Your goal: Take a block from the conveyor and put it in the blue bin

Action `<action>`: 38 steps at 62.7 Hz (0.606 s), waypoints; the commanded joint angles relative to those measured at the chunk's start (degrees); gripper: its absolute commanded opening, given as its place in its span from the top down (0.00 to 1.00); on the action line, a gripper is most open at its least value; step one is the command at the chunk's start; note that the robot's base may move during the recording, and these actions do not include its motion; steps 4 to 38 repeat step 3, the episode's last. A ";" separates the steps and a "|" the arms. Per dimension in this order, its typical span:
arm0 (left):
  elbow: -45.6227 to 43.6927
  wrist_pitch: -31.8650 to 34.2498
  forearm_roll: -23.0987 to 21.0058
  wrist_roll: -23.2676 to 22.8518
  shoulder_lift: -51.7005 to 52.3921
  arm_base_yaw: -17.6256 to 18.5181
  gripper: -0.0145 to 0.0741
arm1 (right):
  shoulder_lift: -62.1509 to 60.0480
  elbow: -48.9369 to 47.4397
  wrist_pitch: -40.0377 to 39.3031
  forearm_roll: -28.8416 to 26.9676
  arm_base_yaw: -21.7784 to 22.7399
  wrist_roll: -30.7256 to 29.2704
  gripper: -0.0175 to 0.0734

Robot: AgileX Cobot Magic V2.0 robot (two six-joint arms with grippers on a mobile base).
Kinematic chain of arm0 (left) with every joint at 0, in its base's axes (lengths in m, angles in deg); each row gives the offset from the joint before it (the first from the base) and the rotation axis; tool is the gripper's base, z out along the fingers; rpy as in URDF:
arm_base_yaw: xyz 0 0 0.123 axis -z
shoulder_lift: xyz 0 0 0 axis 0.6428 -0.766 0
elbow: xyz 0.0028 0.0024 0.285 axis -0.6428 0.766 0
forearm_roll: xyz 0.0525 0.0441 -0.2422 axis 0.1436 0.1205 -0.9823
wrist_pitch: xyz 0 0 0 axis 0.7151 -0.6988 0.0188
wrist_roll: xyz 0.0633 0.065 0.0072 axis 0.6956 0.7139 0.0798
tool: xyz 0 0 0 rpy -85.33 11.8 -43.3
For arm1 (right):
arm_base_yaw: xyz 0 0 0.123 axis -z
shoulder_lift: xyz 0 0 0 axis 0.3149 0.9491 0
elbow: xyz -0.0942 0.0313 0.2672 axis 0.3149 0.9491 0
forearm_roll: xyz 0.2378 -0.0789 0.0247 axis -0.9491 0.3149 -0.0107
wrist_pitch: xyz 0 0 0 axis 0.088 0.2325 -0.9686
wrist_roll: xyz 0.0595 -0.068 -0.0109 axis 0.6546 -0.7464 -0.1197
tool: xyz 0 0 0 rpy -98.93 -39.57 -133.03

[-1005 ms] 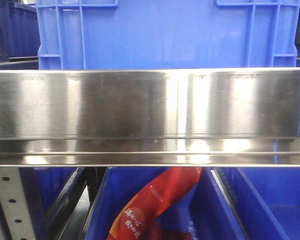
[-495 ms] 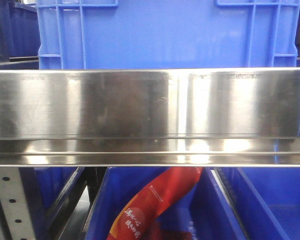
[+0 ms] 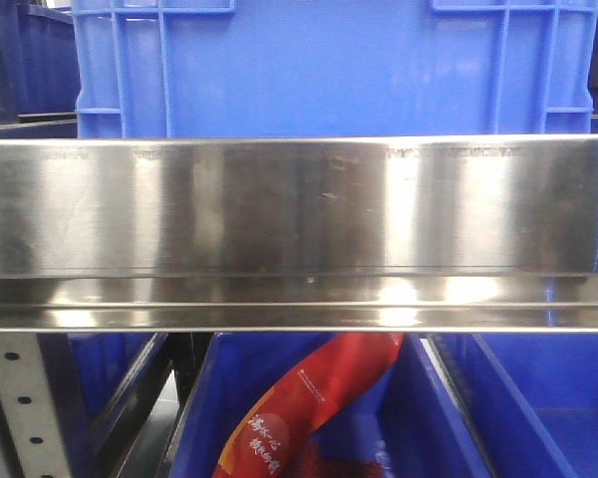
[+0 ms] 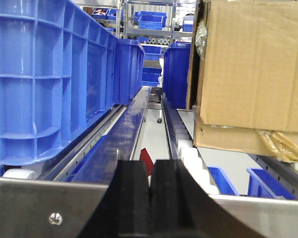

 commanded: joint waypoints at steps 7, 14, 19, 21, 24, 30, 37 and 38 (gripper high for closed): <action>-0.06 0.64 -0.26 -0.26 0.33 -0.16 0.96 | -0.18 -0.01 -0.84 0.30 0.24 -0.33 0.99; -0.06 0.64 -0.26 -0.26 0.33 -0.16 0.96 | -0.18 -0.01 -0.84 0.30 0.24 -0.33 0.99; -0.06 0.64 -0.26 -0.26 0.33 -0.16 0.96 | -0.18 -0.01 -0.84 0.30 0.24 -0.33 0.99; -0.06 0.64 -0.26 -0.26 0.33 -0.16 0.96 | -0.18 -0.01 -0.84 0.30 0.24 -0.33 0.99; -0.06 0.64 -0.26 -0.26 0.33 -0.16 0.96 | -0.18 -0.01 -0.84 0.30 0.24 -0.33 0.99; -0.06 0.64 -0.26 -0.26 0.33 -0.16 0.96 | -0.18 -0.01 -0.84 0.30 0.24 -0.33 0.99; -0.06 0.64 -0.26 -0.26 0.33 -0.16 0.96 | -0.18 -0.01 -0.84 0.30 0.24 -0.33 0.99; -0.06 0.64 -0.26 -0.26 0.33 -0.16 0.96 | -0.18 -0.01 -0.84 0.30 0.24 -0.33 0.99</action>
